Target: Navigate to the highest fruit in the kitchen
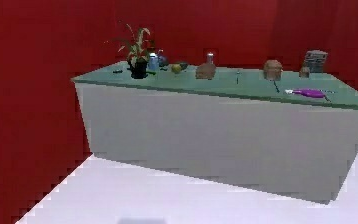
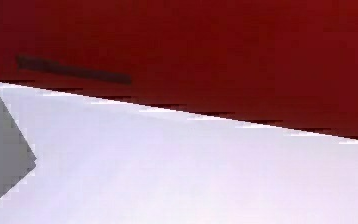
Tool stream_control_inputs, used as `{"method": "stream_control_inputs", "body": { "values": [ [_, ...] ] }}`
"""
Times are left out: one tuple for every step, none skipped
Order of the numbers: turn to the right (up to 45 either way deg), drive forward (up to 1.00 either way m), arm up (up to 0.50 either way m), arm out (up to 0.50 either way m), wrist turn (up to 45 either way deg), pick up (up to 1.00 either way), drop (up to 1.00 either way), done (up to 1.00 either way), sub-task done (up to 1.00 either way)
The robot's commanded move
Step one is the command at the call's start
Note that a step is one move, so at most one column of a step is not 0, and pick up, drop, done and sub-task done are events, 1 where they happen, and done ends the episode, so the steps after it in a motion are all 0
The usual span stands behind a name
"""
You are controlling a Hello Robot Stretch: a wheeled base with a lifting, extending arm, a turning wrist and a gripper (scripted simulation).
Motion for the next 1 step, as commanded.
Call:
{"method": "stream_control_inputs", "body": {
  "values": [
    [-3.0, 0.00, 0.00, 0.00, 0.0, 0.00, 0.00, 0.00, 0.00]
  ]
}}
